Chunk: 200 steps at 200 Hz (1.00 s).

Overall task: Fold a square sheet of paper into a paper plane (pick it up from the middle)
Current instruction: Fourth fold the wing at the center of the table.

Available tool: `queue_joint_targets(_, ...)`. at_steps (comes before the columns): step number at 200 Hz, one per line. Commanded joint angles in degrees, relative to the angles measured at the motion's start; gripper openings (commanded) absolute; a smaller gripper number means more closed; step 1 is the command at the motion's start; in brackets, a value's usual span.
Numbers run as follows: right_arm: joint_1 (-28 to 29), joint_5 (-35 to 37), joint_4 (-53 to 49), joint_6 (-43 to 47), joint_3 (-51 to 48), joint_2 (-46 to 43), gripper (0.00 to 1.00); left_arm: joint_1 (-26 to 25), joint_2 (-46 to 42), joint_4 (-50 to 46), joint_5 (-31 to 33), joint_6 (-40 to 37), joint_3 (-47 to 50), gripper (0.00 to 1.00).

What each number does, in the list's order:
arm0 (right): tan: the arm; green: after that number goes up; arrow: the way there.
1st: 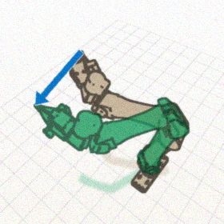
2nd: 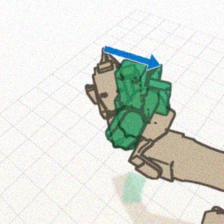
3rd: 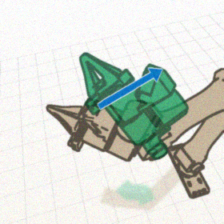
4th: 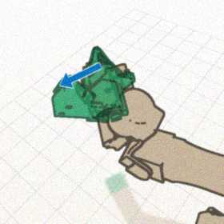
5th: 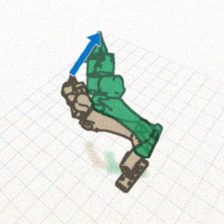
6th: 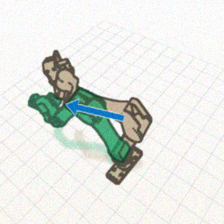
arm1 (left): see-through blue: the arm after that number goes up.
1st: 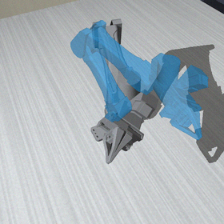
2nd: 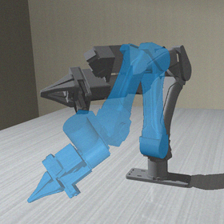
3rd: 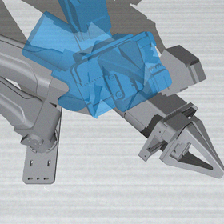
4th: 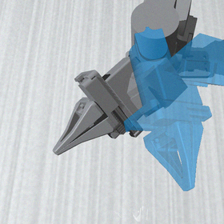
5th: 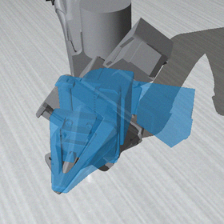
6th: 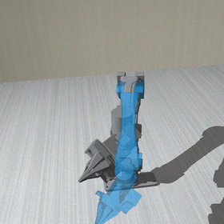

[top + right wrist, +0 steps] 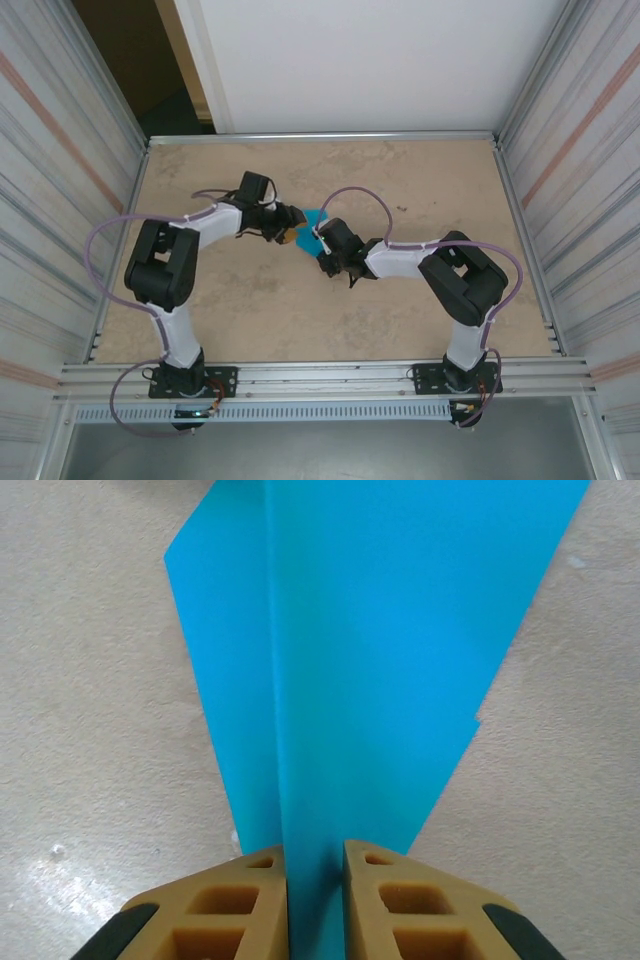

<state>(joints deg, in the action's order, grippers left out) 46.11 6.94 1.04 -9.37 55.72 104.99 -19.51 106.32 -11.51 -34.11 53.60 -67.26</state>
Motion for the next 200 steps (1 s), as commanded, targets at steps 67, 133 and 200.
queue_joint_targets(67,-3.78,-13.26,-3.32,-1.24,1.71,0.64,0.15,4.42,-11.15,4.14,3.06,-0.11,9.44,0.53)
queue_joint_targets(133,-8.15,-25.84,-2.3,-4.74,0.81,1.62,0.15,1.37,-13.16,14.41,1.85,2.34,18.58,0.54)
queue_joint_targets(200,-11.74,-34.2,-0.24,-6.43,-0.9,2.41,0.16,-4.06,-8.47,20.95,-1.65,2.55,17.94,0.44)
